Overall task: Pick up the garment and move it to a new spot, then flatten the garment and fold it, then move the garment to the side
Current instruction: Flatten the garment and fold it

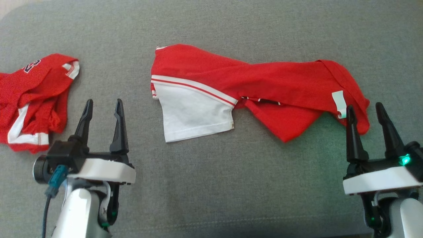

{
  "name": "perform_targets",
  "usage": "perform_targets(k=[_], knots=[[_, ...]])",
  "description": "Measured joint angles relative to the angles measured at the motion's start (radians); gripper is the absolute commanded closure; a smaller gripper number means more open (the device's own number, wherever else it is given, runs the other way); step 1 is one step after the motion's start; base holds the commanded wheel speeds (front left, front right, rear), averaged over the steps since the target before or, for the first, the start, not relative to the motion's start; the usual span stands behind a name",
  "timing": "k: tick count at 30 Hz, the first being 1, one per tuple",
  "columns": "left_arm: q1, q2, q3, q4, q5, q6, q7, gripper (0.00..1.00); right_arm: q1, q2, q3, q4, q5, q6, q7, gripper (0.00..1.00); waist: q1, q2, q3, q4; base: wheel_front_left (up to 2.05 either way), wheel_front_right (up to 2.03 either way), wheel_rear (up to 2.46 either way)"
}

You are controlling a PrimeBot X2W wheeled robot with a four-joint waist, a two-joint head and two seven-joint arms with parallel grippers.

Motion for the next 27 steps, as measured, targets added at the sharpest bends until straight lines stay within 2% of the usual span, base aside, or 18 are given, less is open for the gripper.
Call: perform_targets(k=[10, 15, 16, 19, 27], knots=[[0.000, 0.003, -0.022, -0.011, 0.000, 0.004, 0.005, 0.00, -0.001, 0.002, 0.000, -0.004, 0.006, 0.000, 0.010, 0.00, 0.0000, 0.0000, -0.001, 0.004, 0.00, 0.00, 0.00], [-0.006, -0.001, -0.100, 0.037, -0.026, -0.052, 0.130, 0.00, -0.006, 0.004, 0.010, -0.003, 0.020, 0.000, 0.021, 0.00, 0.0000, 0.0000, 0.022, 0.003, 0.00, 0.00, 0.00], [-0.006, -0.001, -0.100, 0.037, -0.026, -0.052, 0.130, 0.00, -0.006, 0.004, 0.010, -0.003, 0.020, 0.000, 0.021, 0.00, 0.0000, 0.0000, 0.022, 0.003, 0.00, 0.00, 0.00], [-0.008, -0.009, -0.141, 0.110, -0.051, -0.077, 0.218, 0.00, -0.008, 0.005, 0.023, 0.001, 0.024, 0.000, 0.027, 0.00, 0.0000, 0.0000, 0.041, -0.004, 0.00, 0.00, 0.00], [-0.088, -0.018, -0.160, 0.207, -0.097, -0.094, 0.332, 0.00, -0.013, 0.007, 0.026, 0.029, 0.041, 0.000, 0.027, 0.00, 0.0000, 0.0000, 0.071, -0.034, 0.00, 0.00, 0.00]])
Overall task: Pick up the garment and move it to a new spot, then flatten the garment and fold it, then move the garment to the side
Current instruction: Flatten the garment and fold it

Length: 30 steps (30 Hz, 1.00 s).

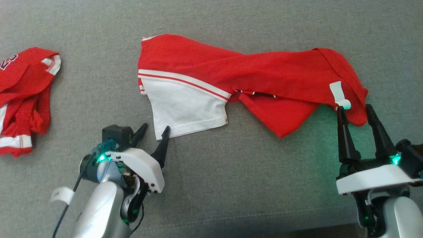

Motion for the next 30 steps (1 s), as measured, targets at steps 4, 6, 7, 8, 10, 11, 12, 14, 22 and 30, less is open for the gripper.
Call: perform_targets(k=[4, 6, 7, 8, 10, 11, 12, 14, 22, 30], knots=[[-0.013, 0.002, -0.005, 0.001, -0.017, -0.007, 0.048, 1.00, -0.001, 0.002, -0.012, 0.010, 0.000, 0.000, 0.004, 0.00, 0.0000, 0.0000, 0.004, -0.009, 0.00, 0.00, 0.00], [-0.020, 0.005, -0.020, 0.001, -0.017, -0.016, 0.072, 1.00, -0.001, 0.003, -0.029, 0.016, 0.000, 0.000, 0.016, 0.00, 0.0000, 0.0000, 0.005, -0.012, 0.00, 0.00, 0.00], [-0.019, 0.007, -0.025, -0.002, -0.017, -0.017, 0.081, 1.00, -0.001, 0.003, -0.038, 0.019, 0.000, 0.000, 0.022, 0.00, 0.0000, 0.0000, 0.005, -0.013, 0.00, 0.00, 0.00], [-0.019, 0.008, -0.027, -0.005, -0.017, -0.017, 0.086, 1.00, -0.001, 0.003, -0.049, 0.022, 0.000, 0.000, 0.032, 0.00, 0.0000, 0.0000, 0.005, -0.014, 0.00, 0.00, 0.00], [-0.019, 0.014, -0.030, -0.014, -0.017, -0.017, 0.092, 1.00, -0.001, 0.004, -0.073, 0.037, 0.000, 0.000, 0.065, 0.00, 0.0000, 0.0000, 0.006, -0.015, 0.00, 0.00, 0.00], [-0.019, 0.016, -0.032, -0.018, -0.016, -0.015, 0.092, 1.00, -0.001, 0.004, -0.089, 0.045, 0.000, 0.000, 0.083, 0.00, 0.0000, 0.0000, 0.007, -0.015, 0.00, 0.00, 0.00], [-0.018, 0.018, -0.034, -0.023, -0.015, -0.014, 0.092, 1.00, -0.001, 0.004, -0.106, 0.059, 0.000, 0.000, 0.111, 0.00, 0.0000, 0.0000, 0.008, -0.016, 0.00, 0.00, 0.00], [-0.016, 0.019, -0.035, -0.034, -0.015, -0.006, 0.092, 1.00, 0.000, 0.001, -0.139, 0.081, 0.001, 0.000, 0.154, 0.00, 0.0000, 0.0000, 0.011, -0.016, 0.00, 0.00, 0.00], [-0.017, 0.023, -0.038, -0.078, -0.014, 0.011, 0.081, 1.00, -0.077, -0.016, -0.166, 0.162, 0.045, 0.000, 0.290, 0.00, 0.0000, 0.0000, 0.048, -0.009, 0.00, 0.00, 0.00], [-0.028, 0.026, -0.047, -0.100, -0.014, 0.011, 0.049, 1.00, -0.143, -0.050, -0.148, 0.216, 0.076, 0.000, 0.335, 0.50, 0.0000, 0.0000, 0.088, 0.011, 0.00, 0.00, 0.00]])
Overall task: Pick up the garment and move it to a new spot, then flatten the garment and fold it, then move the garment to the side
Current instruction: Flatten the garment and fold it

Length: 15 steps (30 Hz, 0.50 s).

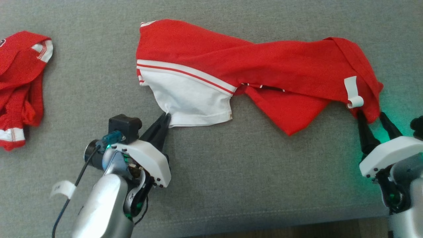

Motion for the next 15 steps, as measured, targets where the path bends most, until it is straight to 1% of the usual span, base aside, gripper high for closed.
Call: perform_targets(k=[1, 2, 4, 8, 10, 15], knots=[[0.000, 0.000, 0.000, 0.000, 0.000, 0.000, -0.002, 1.00, 0.000, -0.002, 0.001, 0.000, 0.006, 0.000, 0.007, 0.78, 0.0000, 0.0000, 0.002, 0.002, 0.00, 0.00, 0.00], [-0.001, -0.001, 0.000, 0.000, 0.000, 0.000, -0.007, 1.00, 0.000, -0.007, 0.003, -0.002, 0.016, 0.000, 0.010, 1.00, 0.0000, 0.0000, 0.003, 0.004, 0.00, 0.00, 0.00], [-0.002, 0.000, 0.000, 0.000, 0.000, 0.003, -0.020, 1.00, 0.001, -0.015, 0.005, -0.009, 0.030, 0.000, 0.022, 1.00, 0.0000, 0.0000, 0.002, 0.006, 0.00, 0.00, 0.00], [0.000, 0.013, 0.031, -0.019, 0.001, 0.039, -0.091, 1.00, 0.023, -0.014, -0.002, -0.094, 0.029, 0.000, 0.007, 1.00, 0.0002, 0.0000, -0.018, 0.008, 0.00, 0.00, 0.00], [0.002, 0.026, 0.050, -0.056, 0.009, 0.052, -0.121, 1.00, 0.038, -0.015, -0.005, -0.152, 0.028, 0.000, 0.006, 1.00, 0.0001, 0.0000, -0.031, 0.007, 0.00, 0.00, 0.00], [0.008, 0.048, 0.094, -0.199, 0.026, 0.085, -0.188, 1.00, 0.050, -0.017, -0.015, -0.287, 0.015, 0.000, 0.003, 1.00, 0.0001, 0.0000, -0.075, 0.004, 0.00, 0.00, 0.00]])
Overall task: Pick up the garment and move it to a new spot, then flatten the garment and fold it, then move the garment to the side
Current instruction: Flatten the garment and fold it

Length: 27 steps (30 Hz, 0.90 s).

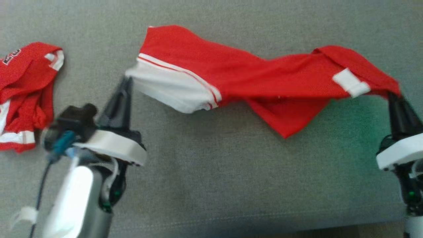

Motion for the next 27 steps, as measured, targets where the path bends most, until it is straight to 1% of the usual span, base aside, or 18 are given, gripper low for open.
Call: perform_targets(k=[3, 4, 7, 9, 11, 13, 14, 18, 21, 27], knots=[[-0.002, 0.018, 0.029, -0.095, 0.008, 0.013, -0.030, 1.00, -0.003, -0.005, -0.009, -0.063, -0.003, 0.000, 0.005, 1.00, -0.0001, 0.0000, -0.032, 0.000, 0.00, 0.00, 0.00], [-0.002, 0.018, 0.029, -0.095, 0.008, 0.013, -0.030, 1.00, -0.003, -0.005, -0.009, -0.063, -0.003, 0.000, 0.005, 1.00, -0.0001, 0.0000, -0.032, 0.000, 0.00, 0.00, 0.00], [-0.026, 0.040, 0.044, -0.184, 0.024, 0.019, -0.048, 1.00, -0.016, -0.014, -0.023, -0.113, -0.003, 0.000, 0.015, 1.00, -0.0001, 0.0000, -0.068, 0.003, 0.00, 0.00, 0.00], [-0.066, 0.050, 0.058, -0.242, 0.037, 0.022, -0.049, 1.00, -0.045, -0.024, -0.029, -0.143, 0.001, 0.000, 0.031, 1.00, -0.0001, 0.0000, -0.095, 0.005, 0.00, 0.00, 0.00], [-0.125, 0.072, 0.065, -0.286, 0.046, 0.021, -0.039, 1.00, -0.089, -0.033, -0.031, -0.180, 0.007, 0.000, 0.037, 1.00, 0.0000, 0.0000, -0.122, 0.006, 0.00, 0.00, 0.00], [-0.192, 0.088, 0.069, -0.311, 0.052, 0.019, -0.018, 1.00, -0.145, -0.035, -0.035, -0.208, 0.015, 0.000, 0.051, 1.00, -0.0001, 0.0000, -0.150, 0.006, 0.00, 0.00, 0.00], [-0.226, 0.095, 0.071, -0.320, 0.052, 0.011, -0.006, 1.00, -0.175, -0.037, -0.038, -0.219, 0.016, 0.000, 0.054, 1.00, -0.0001, 0.0000, -0.163, 0.005, 0.00, 0.00, 0.00], [-0.348, 0.105, 0.074, -0.323, 0.052, -0.007, 0.036, 1.00, -0.273, -0.041, -0.049, -0.243, 0.032, 0.000, 0.068, 1.00, -0.0001, 0.0000, -0.211, 0.003, 0.00, 0.00, 0.00], [-0.415, 0.105, 0.074, -0.312, 0.050, -0.015, 0.066, 1.00, -0.317, -0.046, -0.058, -0.249, 0.035, 0.000, 0.083, 1.00, -0.0001, 0.0000, -0.236, 0.001, 0.00, 0.00, 0.00], [-0.465, 0.098, 0.061, -0.229, 0.013, -0.034, 0.091, 1.00, -0.355, -0.049, -0.058, -0.212, 0.061, 0.000, 0.097, 1.00, -0.0001, 0.0000, -0.238, 0.000, 0.00, 0.00, 0.00]])
